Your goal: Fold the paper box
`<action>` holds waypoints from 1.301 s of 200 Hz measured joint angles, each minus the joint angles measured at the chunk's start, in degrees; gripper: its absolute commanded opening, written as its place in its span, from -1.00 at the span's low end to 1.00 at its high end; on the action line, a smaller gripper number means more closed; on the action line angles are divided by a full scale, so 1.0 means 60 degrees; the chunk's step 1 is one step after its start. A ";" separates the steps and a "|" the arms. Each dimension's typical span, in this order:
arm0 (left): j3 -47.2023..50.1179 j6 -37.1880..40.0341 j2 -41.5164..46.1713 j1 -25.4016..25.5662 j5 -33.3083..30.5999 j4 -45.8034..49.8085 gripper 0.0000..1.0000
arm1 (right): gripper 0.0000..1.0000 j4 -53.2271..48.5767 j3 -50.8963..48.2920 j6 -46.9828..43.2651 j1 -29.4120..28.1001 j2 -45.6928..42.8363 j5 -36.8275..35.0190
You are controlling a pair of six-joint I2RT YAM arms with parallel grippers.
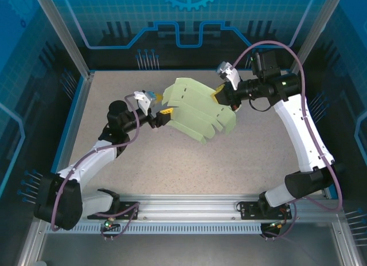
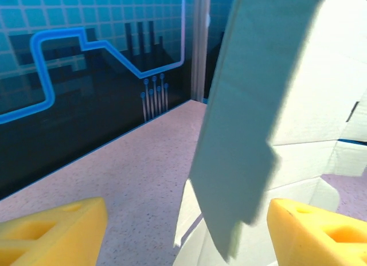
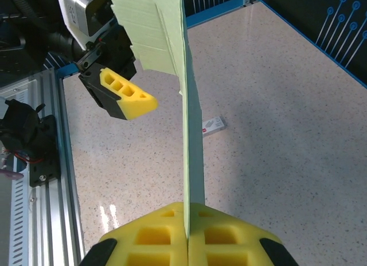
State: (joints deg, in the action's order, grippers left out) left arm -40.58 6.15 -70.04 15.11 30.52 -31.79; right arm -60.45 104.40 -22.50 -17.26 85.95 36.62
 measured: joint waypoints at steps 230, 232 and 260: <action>-0.3406 -0.2211 -0.1126 -0.0066 0.1526 0.5672 -0.88 | -1.00 0.7464 -0.6258 -0.3894 -0.4204 -0.2532 -0.9551; -0.3435 -0.2237 -0.1140 -0.0069 0.1519 0.5701 -0.87 | -1.00 0.7577 -0.6313 -0.3971 -0.4237 -0.2532 -0.9646; -0.3701 -0.2528 -0.1300 -0.0102 0.1384 0.5996 -0.89 | -1.00 0.8914 -0.7056 -0.4776 -0.4572 -0.2575 -1.0615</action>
State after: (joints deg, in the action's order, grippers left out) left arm -62.78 -9.02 -77.84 14.50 38.83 4.19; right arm -6.96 62.06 -51.16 -44.69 70.50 -27.07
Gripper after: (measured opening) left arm 0.069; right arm 0.059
